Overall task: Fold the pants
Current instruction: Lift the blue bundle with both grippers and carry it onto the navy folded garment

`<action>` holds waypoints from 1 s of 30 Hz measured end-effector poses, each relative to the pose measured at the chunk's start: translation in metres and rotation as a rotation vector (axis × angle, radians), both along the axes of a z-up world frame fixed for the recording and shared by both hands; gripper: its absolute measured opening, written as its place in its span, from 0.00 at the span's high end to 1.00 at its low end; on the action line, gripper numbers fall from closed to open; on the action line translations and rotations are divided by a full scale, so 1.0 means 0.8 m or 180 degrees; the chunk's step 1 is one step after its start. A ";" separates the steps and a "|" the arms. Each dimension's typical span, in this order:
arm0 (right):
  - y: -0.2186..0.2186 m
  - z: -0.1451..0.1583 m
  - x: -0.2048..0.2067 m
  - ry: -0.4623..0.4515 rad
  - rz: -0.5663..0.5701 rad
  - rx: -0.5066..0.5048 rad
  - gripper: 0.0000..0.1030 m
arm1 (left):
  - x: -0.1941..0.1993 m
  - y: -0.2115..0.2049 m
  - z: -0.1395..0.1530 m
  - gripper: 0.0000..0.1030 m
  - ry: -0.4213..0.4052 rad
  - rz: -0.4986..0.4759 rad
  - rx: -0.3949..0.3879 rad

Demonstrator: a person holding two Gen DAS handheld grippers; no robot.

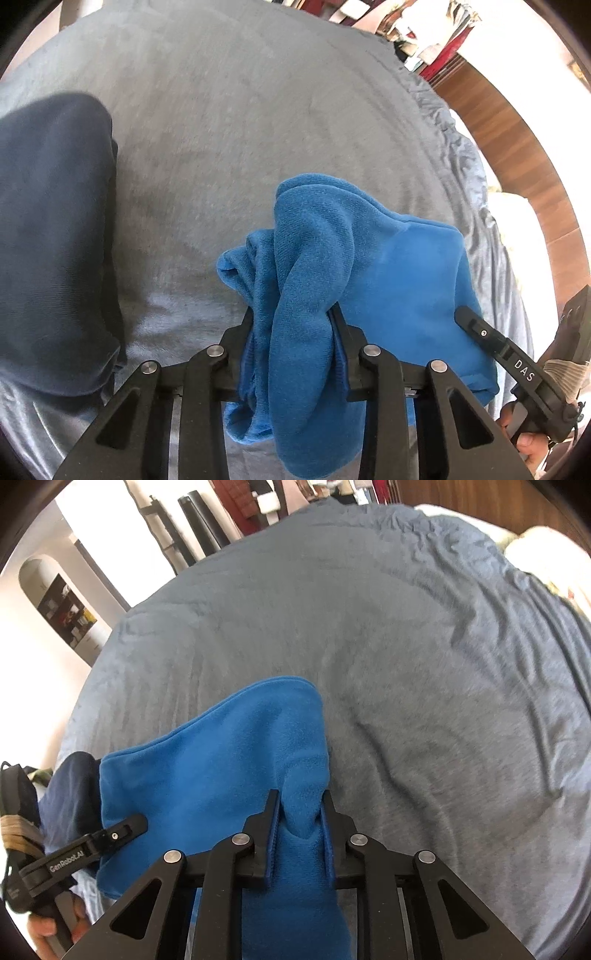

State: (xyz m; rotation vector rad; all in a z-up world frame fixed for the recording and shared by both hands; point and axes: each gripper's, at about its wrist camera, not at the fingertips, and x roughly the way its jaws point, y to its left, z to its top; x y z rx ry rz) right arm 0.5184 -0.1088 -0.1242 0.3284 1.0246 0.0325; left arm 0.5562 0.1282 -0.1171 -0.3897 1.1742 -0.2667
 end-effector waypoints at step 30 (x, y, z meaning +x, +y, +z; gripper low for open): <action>0.238 0.147 0.004 -0.0765 0.0878 0.0263 0.80 | -0.082 0.267 0.179 0.67 -0.0753 0.0788 0.0338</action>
